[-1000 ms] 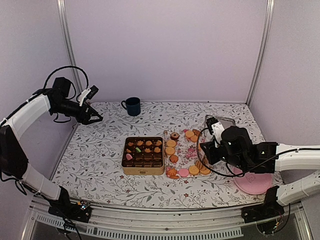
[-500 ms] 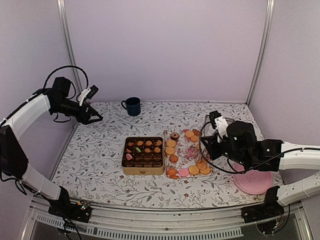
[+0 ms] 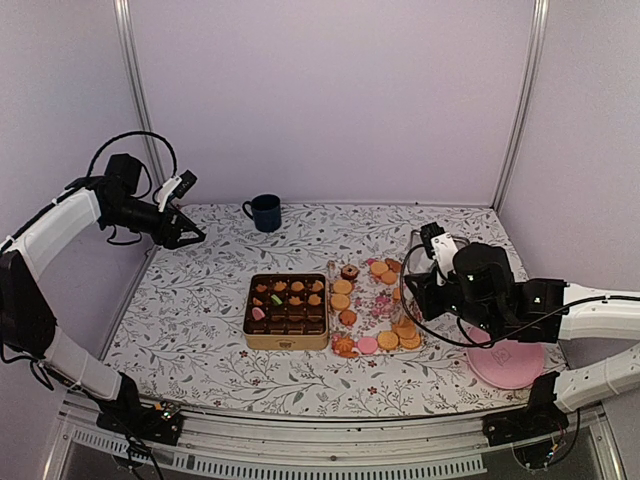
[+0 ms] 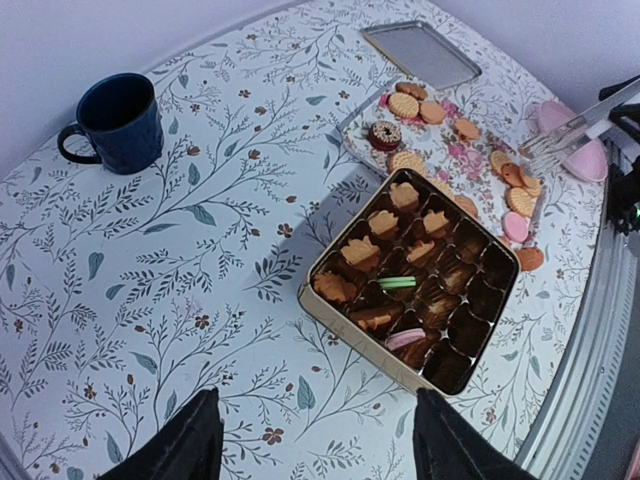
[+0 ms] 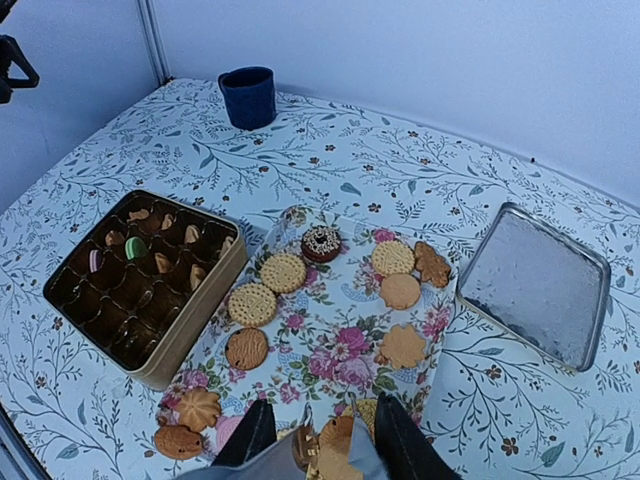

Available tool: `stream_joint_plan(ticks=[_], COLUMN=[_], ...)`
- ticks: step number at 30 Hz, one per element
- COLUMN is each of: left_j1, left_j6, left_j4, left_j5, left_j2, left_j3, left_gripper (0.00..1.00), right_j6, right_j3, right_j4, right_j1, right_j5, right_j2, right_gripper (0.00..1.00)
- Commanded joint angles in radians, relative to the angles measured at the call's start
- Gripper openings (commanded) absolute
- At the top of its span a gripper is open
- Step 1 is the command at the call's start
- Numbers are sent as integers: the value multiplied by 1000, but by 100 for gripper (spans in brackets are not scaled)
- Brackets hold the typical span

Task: Pack the cookies
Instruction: Pick up the fake cookies from the plate.

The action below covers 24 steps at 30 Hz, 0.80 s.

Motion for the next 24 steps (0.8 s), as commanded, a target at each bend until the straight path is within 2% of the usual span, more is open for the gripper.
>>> stream_joint_plan(ticks=[1, 15, 24], left_j1=[9, 9, 8], left_j6=[8, 9, 11], left_j4=[-5, -5, -11], left_j5=[8, 4, 9], left_j2=[-13, -14, -14], left_j3=[13, 16, 23], left_gripper=[65, 65, 65], right_j6=[13, 63, 110], right_j3=[-10, -80, -110], right_j4=[11, 38, 60], right_j1=[-24, -69, -71], right_j5=[34, -39, -100], right_j2=[-18, -46, -80], right_gripper=[35, 38, 36])
